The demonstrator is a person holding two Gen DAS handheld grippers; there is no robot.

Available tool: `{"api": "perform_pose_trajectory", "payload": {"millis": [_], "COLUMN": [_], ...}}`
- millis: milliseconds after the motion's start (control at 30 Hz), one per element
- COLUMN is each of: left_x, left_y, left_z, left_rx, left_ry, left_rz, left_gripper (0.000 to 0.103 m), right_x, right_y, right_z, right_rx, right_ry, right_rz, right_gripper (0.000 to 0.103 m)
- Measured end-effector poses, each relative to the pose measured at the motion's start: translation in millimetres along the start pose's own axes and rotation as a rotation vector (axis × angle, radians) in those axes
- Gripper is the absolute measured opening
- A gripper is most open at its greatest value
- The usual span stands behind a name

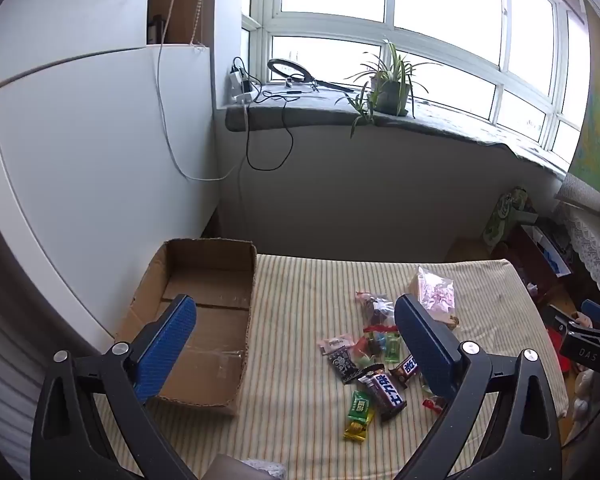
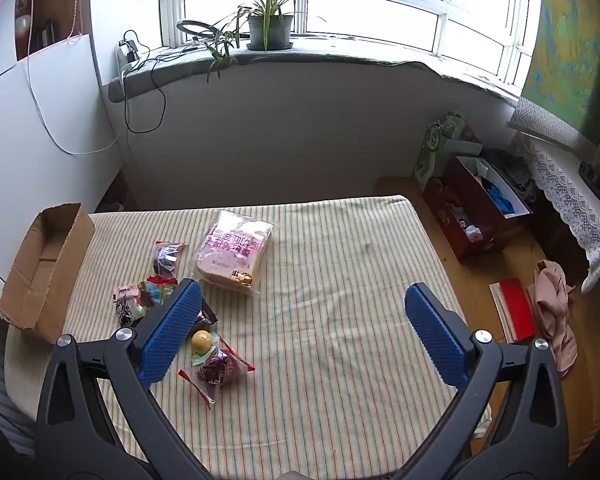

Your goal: Organize snacks

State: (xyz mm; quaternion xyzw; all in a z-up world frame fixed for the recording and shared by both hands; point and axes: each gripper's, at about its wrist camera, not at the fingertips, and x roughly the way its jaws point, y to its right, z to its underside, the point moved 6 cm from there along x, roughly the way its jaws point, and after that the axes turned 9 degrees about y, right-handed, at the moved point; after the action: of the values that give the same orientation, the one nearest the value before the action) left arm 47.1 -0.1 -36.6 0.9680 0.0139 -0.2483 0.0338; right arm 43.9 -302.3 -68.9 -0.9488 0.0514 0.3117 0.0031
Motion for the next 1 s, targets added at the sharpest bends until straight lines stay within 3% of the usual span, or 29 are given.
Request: {"api": "perform_pose_trajectory", "payload": {"millis": [1000], "left_x": [-3.8], "left_y": [4.0], "left_z": [-4.3], "left_rx": [0.010], "left_ry": [0.000], "left_rz": [0.007], "left_gripper": [0.099], "right_x": [4.2], "right_y": [-0.4], "right_z": [3.3], "right_rx": [-0.001], "right_ry": [0.002], "right_rz": [-0.009], "right_gripper": [0.103]}}
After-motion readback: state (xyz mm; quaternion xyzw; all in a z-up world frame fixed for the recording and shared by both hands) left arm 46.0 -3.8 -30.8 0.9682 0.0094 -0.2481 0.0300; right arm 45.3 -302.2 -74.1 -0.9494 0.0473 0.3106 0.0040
